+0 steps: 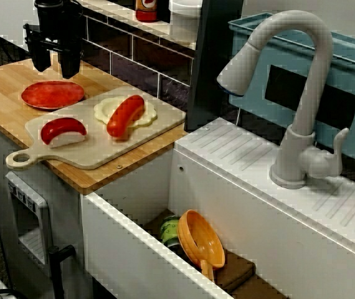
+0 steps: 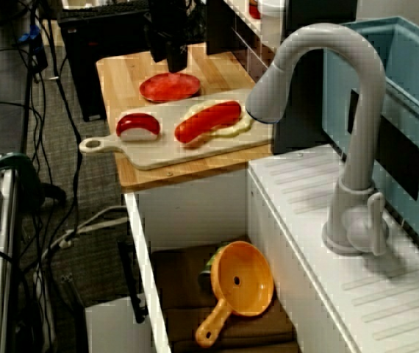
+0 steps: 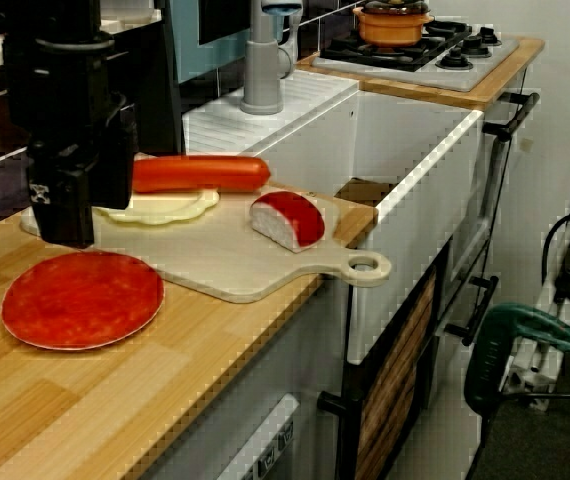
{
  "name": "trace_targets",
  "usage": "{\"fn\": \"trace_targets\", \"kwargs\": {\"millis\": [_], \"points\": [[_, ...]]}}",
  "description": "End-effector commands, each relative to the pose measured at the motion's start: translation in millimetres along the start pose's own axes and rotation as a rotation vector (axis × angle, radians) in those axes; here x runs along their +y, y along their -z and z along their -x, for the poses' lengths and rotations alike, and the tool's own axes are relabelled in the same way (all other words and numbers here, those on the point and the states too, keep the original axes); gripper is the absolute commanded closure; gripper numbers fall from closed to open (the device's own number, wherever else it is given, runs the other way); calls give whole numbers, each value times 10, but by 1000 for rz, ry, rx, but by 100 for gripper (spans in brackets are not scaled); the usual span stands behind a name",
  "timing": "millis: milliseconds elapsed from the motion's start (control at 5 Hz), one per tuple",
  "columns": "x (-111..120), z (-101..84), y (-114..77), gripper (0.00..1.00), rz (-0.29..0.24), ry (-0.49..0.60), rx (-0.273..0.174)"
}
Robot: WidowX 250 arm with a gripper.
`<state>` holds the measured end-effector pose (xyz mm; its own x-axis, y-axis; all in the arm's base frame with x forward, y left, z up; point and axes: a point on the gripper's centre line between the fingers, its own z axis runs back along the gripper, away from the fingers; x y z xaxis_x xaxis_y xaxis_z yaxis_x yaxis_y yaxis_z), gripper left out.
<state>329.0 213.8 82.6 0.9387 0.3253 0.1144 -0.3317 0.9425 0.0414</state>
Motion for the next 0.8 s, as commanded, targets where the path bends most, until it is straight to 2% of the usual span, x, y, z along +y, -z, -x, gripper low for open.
{"fn": "trace_targets", "kwargs": {"millis": [0, 200, 400, 600], "points": [[163, -114, -237, 0, -61, 64, -73], [234, -89, -237, 0, -40, 94, -78], [245, -69, -252, 0, -17, 147, -55], [168, -11, -279, 0, 22, 209, -66]]}}
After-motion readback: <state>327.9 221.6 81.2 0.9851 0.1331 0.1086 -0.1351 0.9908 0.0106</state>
